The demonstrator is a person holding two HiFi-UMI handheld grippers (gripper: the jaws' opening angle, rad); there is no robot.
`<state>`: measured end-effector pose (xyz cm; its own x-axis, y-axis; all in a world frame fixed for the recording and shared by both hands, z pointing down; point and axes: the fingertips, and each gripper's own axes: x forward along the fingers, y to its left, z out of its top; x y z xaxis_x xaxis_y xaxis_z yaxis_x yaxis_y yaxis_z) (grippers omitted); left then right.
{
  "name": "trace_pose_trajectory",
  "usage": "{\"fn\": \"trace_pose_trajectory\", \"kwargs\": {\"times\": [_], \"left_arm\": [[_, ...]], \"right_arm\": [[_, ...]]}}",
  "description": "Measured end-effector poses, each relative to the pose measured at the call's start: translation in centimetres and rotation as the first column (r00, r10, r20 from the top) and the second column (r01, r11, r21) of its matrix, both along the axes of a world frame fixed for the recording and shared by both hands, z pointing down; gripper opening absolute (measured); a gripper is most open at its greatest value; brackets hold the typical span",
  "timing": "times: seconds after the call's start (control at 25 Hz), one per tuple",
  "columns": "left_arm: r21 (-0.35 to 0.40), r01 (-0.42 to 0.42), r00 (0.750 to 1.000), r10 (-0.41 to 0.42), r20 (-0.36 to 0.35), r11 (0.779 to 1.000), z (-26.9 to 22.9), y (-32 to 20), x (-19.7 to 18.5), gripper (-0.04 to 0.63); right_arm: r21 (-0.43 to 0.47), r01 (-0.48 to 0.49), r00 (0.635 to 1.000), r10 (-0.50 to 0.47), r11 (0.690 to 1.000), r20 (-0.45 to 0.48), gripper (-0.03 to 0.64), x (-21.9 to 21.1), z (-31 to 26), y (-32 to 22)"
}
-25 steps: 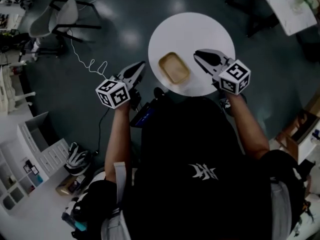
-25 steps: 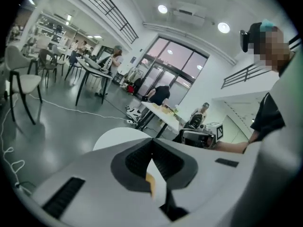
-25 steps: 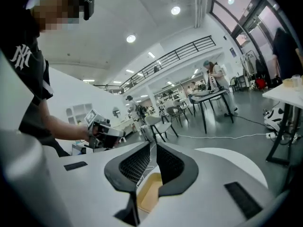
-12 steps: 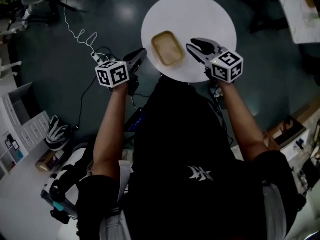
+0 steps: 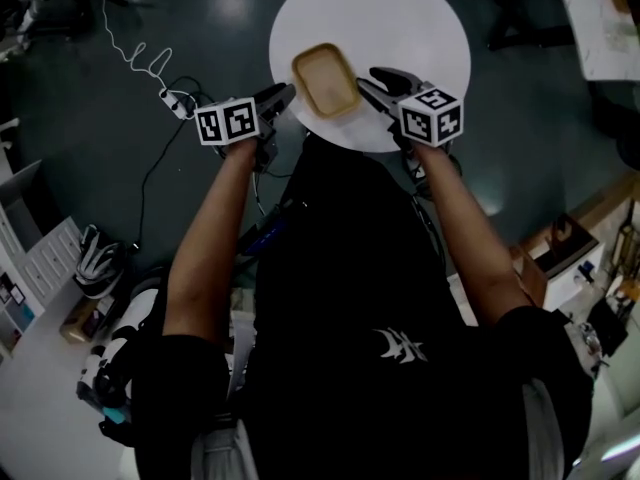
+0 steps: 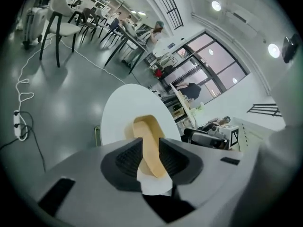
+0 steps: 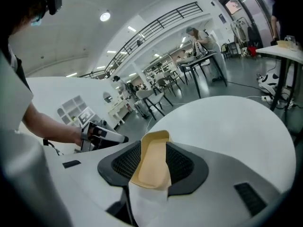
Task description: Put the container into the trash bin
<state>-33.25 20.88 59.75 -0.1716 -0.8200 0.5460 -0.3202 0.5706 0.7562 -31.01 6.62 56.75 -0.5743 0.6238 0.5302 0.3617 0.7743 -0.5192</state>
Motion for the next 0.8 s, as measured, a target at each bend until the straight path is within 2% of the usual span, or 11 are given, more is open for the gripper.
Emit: {"fn": "trace_pose_trajectory", "kwargs": {"times": [0.2,0.52,0.8], "left_arm": [[0.002,0.026,0.995,-0.025,-0.092,1.0,1.9,-0.7,-0.1,0.135],[-0.038,-0.006,0.987,-0.001,-0.161,0.999,4.2,-1.5,1.0,0.138],[-0.028,0.0,0.977,-0.006,-0.213,1.0,5.0,-1.9,1.7,0.138]], "right_arm": [[0.013,-0.028,0.997,0.029,1.0,-0.067,0.167,-0.3,2.7,-0.3],[0.01,-0.044,0.987,0.045,0.999,-0.152,0.168,-0.3,5.9,0.3],[0.02,-0.065,0.971,0.068,0.998,-0.229,0.167,0.2,7.9,1.0]]}}
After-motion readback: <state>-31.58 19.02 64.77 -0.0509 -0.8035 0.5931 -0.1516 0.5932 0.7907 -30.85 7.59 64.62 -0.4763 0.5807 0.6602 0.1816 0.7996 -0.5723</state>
